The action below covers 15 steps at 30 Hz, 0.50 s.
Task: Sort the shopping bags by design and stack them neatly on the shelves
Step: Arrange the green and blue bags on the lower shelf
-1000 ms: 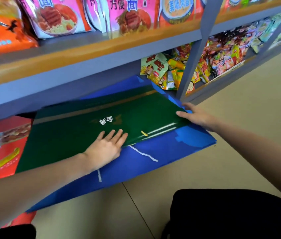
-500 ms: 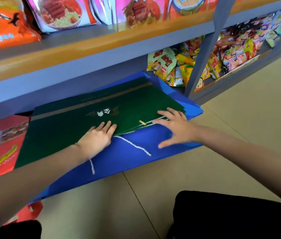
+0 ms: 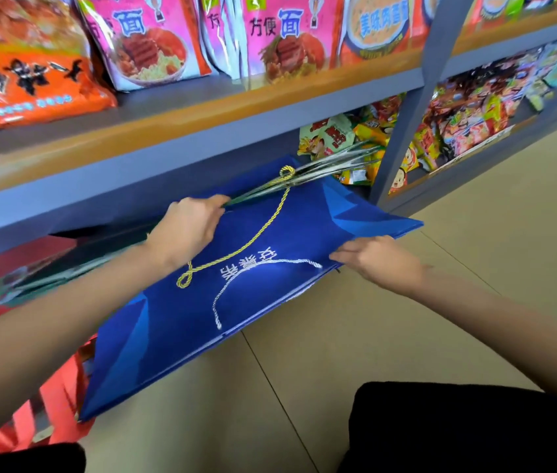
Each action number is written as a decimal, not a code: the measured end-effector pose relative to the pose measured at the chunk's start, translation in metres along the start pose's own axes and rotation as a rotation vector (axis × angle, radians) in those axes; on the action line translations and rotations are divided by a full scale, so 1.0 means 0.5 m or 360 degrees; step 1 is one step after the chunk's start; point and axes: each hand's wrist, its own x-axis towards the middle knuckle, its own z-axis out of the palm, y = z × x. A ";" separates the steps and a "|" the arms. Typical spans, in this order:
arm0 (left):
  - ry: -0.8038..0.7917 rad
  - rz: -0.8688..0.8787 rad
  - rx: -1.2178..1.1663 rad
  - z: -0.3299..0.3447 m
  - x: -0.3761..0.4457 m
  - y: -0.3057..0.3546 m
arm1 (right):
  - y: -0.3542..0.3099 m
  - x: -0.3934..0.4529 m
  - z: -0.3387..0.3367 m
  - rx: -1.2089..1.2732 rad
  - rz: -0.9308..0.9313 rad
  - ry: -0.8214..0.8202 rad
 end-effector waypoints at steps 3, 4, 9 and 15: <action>0.0001 -0.0044 -0.0008 -0.003 0.033 -0.003 | 0.014 -0.029 -0.044 0.0061 -0.0190 0.0207; -0.0013 -0.0053 -0.0017 -0.001 0.042 -0.006 | 0.025 -0.041 -0.064 0.0060 -0.0186 0.0241; -0.0170 -0.0156 0.0014 0.002 0.093 -0.006 | 0.069 -0.078 -0.138 0.0003 -0.0307 0.0251; -0.0320 -0.0216 0.0059 -0.023 0.128 0.010 | 0.057 -0.041 -0.107 -0.0118 -0.0199 -0.0012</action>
